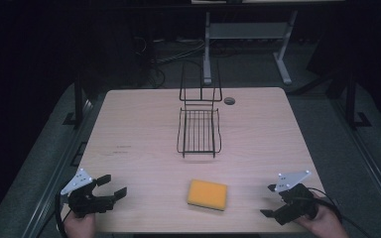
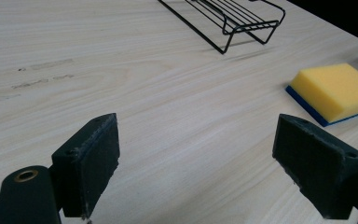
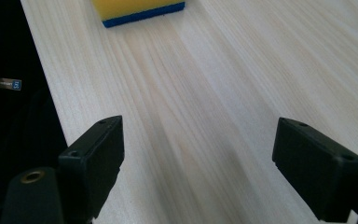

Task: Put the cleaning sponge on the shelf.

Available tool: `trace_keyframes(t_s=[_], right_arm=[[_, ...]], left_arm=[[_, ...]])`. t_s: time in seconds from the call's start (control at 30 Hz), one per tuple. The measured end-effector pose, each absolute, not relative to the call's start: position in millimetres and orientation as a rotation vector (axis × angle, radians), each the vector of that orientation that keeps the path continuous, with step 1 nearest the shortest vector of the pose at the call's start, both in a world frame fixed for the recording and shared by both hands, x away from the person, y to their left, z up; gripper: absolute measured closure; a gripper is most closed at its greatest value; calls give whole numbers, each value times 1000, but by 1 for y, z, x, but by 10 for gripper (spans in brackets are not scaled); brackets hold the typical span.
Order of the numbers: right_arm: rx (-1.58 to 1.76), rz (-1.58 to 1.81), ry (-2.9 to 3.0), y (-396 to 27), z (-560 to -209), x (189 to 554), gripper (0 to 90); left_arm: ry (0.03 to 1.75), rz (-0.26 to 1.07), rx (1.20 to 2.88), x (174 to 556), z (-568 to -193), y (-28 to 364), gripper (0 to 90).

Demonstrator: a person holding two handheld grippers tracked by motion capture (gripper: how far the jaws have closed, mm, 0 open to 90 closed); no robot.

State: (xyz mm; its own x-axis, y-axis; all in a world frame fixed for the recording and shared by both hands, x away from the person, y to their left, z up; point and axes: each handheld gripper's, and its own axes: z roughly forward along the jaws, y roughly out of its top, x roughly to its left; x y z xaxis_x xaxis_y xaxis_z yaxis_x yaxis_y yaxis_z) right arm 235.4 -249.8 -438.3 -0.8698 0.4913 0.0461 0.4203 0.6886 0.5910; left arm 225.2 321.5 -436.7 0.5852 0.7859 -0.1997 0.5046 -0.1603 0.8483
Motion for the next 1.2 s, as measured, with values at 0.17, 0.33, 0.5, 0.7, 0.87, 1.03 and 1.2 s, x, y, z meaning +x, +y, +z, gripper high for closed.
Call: trace_keyframes(t_s=[0.17,0.33,0.5,0.7,0.87,1.03,1.2], right_arm=[[738,915,2797,-243,-436,239,158],[714,897,2812,-236,-436,241,158],[688,887,2826,-230,-435,242,158],[673,903,2825,-226,-432,241,158],[644,900,2830,-221,-429,243,158],[619,884,2849,-214,-428,246,158],[601,876,2858,-208,-427,249,158]], left_arm=[[1058,352,1817,225,-437,322,140],[1052,351,1828,226,-437,321,140],[1050,351,1823,225,-437,321,141],[1054,349,1817,225,-437,322,140],[1049,350,1819,225,-437,321,140],[1049,353,1818,224,-437,322,140],[1054,350,1817,224,-437,322,141]])
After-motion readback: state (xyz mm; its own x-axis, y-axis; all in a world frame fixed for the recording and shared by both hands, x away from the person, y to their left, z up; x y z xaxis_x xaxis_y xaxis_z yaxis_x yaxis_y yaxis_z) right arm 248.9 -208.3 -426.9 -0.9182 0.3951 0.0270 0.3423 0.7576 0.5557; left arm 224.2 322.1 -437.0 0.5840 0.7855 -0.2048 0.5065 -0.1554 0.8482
